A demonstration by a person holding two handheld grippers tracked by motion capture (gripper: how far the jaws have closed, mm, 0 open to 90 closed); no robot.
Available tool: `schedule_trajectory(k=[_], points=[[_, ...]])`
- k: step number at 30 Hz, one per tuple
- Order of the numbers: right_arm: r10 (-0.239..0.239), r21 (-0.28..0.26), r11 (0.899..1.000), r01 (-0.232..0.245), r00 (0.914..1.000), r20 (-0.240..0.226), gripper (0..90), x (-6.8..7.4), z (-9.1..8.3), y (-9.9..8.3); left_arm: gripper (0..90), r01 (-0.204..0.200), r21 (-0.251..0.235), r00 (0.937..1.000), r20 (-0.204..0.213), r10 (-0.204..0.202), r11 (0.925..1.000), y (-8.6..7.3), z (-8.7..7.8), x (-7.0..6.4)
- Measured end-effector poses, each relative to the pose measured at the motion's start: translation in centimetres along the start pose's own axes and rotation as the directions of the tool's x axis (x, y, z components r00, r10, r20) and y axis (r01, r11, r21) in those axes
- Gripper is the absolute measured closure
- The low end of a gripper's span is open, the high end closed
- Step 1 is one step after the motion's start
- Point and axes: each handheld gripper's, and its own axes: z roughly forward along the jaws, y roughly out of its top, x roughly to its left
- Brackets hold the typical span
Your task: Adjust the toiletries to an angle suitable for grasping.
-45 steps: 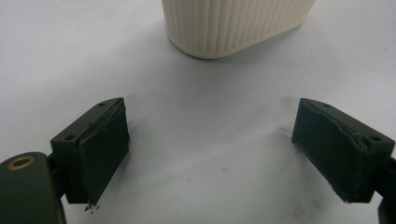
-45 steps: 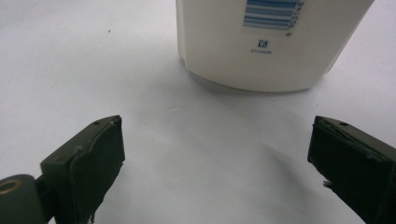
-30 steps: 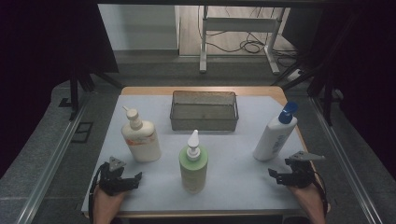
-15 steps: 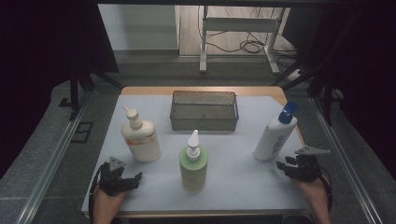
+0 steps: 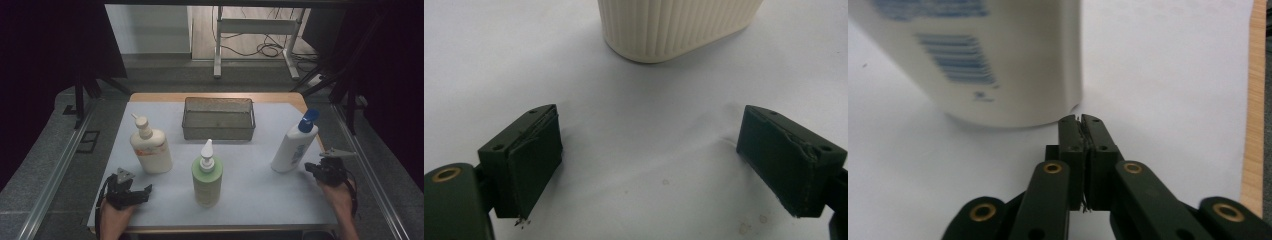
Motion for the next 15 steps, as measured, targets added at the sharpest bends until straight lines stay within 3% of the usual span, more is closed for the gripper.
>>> schedule_trajectory(k=[15], points=[[0.034,-0.014,0.999,-0.034,0.9994,-0.012,89.7,-2.0,2.3,1.9,10.7,0.0,0.0,1.0,0.0,0.0,1.0,0.0,0.0,0.0]])
